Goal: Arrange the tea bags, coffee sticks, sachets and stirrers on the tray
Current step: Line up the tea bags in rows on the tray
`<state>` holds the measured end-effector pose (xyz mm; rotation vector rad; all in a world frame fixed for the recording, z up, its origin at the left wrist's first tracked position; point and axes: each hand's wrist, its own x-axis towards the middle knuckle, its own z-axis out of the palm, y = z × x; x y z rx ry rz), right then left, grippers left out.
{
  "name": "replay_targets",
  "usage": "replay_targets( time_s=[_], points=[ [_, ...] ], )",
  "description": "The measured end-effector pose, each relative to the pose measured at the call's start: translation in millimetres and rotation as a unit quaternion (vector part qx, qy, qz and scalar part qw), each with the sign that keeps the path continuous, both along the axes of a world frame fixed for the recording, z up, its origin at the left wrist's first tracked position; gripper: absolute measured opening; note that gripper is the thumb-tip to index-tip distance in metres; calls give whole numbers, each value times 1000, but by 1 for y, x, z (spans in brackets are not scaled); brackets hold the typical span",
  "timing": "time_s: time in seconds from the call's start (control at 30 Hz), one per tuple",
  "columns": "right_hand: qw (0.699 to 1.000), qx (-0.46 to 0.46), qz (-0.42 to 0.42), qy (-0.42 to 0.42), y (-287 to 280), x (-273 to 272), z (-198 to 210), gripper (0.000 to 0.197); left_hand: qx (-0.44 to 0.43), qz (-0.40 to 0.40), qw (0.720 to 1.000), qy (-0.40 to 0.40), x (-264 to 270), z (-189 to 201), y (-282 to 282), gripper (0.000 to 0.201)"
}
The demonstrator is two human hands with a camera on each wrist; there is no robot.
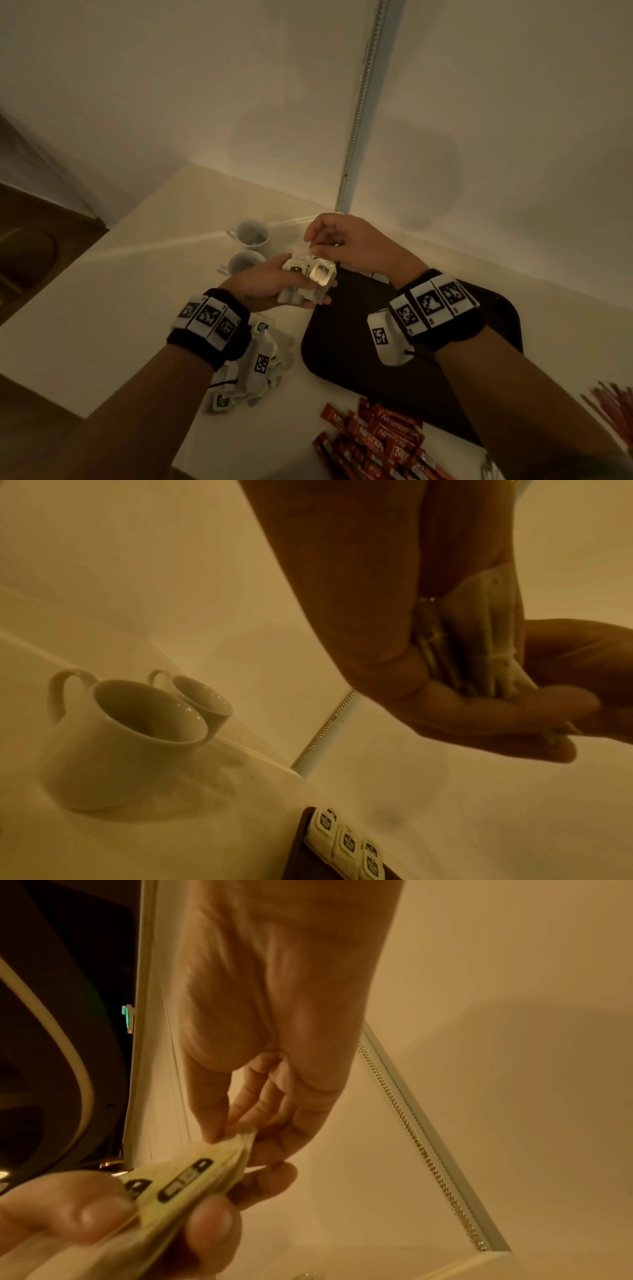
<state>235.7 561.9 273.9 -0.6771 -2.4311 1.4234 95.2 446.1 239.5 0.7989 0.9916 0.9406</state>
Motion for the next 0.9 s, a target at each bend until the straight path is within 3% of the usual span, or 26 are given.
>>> replay_targets(
  time_s=[0.2, 0.4, 0.53, 0.7, 0.8, 0.9],
  points=[
    [997, 46, -48, 39, 5, 4, 10, 12, -8, -22, 999, -47, 6, -10, -1, 52],
    [998, 63, -27, 13, 15, 10, 32, 16, -46, 105, 988, -104, 7, -18, 1, 59],
    [998, 39, -28, -28, 19, 10, 34, 23, -25, 203, 971, -124, 12, -9, 11, 50],
    [995, 10, -88, -34, 20, 15, 25, 27, 4, 256, 961, -104, 21, 1, 24, 33],
    [990, -60, -128, -27, 18, 20, 22, 28, 27, 286, 951, -117, 21, 3, 29, 14],
    [988, -12, -153, 12, 20, 21, 30, 17, 36, 278, 955, -101, 26, 2, 30, 11]
  ],
)
